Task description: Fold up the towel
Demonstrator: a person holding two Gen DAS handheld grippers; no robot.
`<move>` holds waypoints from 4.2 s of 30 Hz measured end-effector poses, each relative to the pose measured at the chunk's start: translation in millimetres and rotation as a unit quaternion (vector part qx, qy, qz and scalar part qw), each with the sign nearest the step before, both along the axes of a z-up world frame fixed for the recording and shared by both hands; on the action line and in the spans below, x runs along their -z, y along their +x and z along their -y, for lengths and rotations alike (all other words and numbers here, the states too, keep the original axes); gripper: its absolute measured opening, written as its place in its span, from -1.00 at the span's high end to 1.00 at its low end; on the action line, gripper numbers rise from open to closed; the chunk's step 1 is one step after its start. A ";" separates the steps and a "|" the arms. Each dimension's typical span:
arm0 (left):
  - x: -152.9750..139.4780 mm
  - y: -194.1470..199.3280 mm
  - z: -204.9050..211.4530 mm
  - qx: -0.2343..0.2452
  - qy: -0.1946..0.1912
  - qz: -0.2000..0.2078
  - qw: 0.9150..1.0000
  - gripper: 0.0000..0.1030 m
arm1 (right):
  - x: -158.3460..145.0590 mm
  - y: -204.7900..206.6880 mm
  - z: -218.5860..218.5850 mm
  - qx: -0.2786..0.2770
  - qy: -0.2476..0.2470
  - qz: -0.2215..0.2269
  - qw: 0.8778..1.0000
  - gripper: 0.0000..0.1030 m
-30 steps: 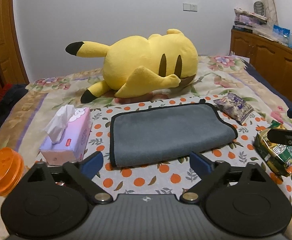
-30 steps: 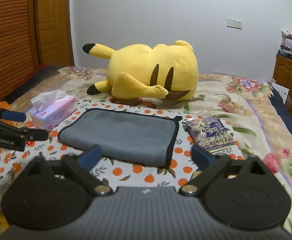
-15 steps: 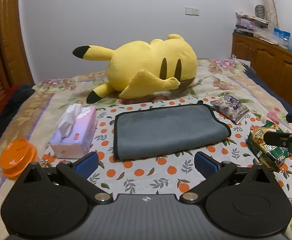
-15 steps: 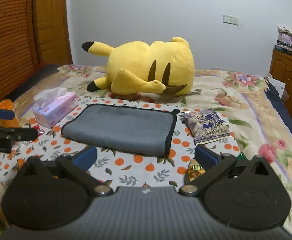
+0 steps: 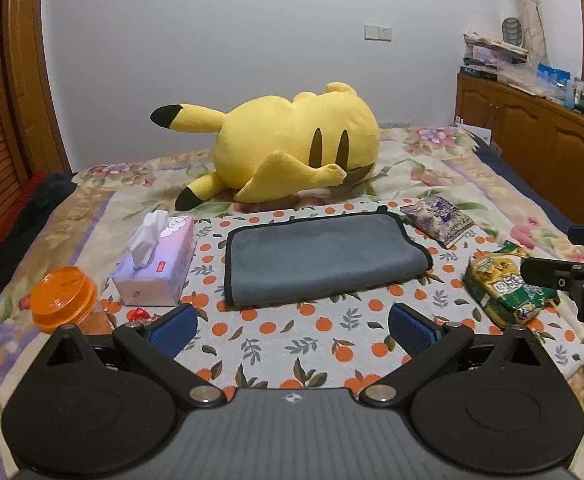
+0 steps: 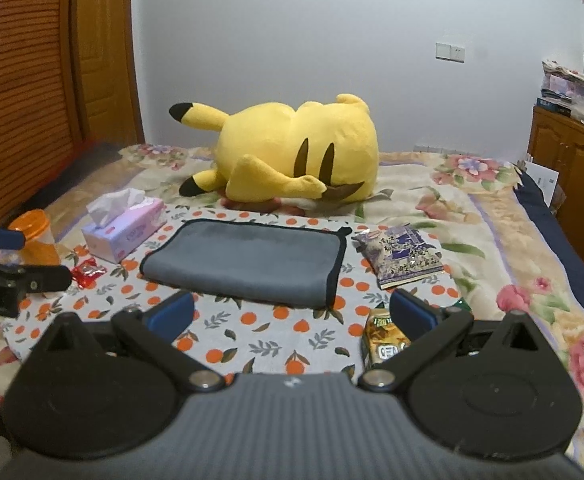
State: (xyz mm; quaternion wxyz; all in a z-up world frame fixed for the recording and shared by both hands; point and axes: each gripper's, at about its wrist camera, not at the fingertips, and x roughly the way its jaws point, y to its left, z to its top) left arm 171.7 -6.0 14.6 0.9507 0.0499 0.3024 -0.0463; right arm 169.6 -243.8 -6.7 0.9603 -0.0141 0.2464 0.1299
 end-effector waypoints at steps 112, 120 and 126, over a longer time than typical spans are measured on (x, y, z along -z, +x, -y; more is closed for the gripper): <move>31.6 -150.8 -8.1 -0.033 -0.013 0.064 0.997 -1.00 | 27.9 -131.4 11.4 0.052 0.035 0.065 0.996 -1.00; 28.3 -155.2 -6.6 -0.030 -0.010 0.083 0.996 -1.00 | 25.3 -136.8 14.6 0.056 0.039 0.086 0.994 -1.00; 25.3 -158.3 -6.4 -0.032 -0.010 0.097 0.995 -1.00 | 22.0 -141.9 13.7 0.057 0.035 0.110 0.992 -1.00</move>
